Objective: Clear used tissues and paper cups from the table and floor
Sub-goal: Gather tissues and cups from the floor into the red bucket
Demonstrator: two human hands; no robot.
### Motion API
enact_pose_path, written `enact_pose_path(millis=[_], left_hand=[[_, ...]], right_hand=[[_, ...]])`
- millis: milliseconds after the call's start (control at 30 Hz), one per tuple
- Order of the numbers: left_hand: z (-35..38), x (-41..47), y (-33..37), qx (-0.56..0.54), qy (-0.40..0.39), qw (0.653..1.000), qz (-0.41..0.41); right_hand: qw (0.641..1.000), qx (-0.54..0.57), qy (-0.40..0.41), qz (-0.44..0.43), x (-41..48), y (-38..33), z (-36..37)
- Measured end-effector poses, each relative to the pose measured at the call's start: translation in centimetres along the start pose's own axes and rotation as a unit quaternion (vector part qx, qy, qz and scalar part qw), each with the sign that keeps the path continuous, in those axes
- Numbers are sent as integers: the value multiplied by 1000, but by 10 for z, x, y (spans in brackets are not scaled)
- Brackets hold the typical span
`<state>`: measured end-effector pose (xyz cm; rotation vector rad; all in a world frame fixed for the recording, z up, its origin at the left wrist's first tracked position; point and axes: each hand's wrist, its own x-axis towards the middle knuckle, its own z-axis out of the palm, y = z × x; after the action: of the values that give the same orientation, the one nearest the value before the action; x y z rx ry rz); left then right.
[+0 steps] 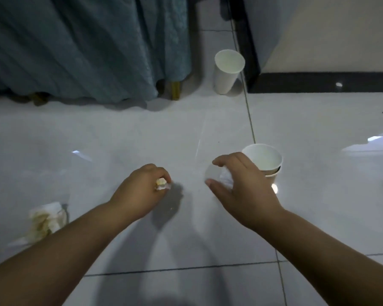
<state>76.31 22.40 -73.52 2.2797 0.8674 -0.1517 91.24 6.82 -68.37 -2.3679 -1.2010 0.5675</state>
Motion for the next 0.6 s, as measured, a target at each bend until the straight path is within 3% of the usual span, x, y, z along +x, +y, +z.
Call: enact_pose_path(millis=[133, 367, 433, 500, 600], left_hand=[[-2, -38, -55, 15, 70, 993, -94], [-8, -96, -160, 129, 176, 947, -237], [-9, -100, -172, 111, 157, 939, -284], [-7, -101, -188, 65, 86, 931, -349], [2, -101, -203, -10, 55, 941, -334]], right_hand=[[996, -7, -76, -52, 5, -33, 30], [974, -31, -180, -132, 13, -87, 85], [973, -26, -188, -130, 17, -96, 94], [974, -21, -193, -120, 21, -103, 101], [975, -13, -196, -107, 26, -107, 110]])
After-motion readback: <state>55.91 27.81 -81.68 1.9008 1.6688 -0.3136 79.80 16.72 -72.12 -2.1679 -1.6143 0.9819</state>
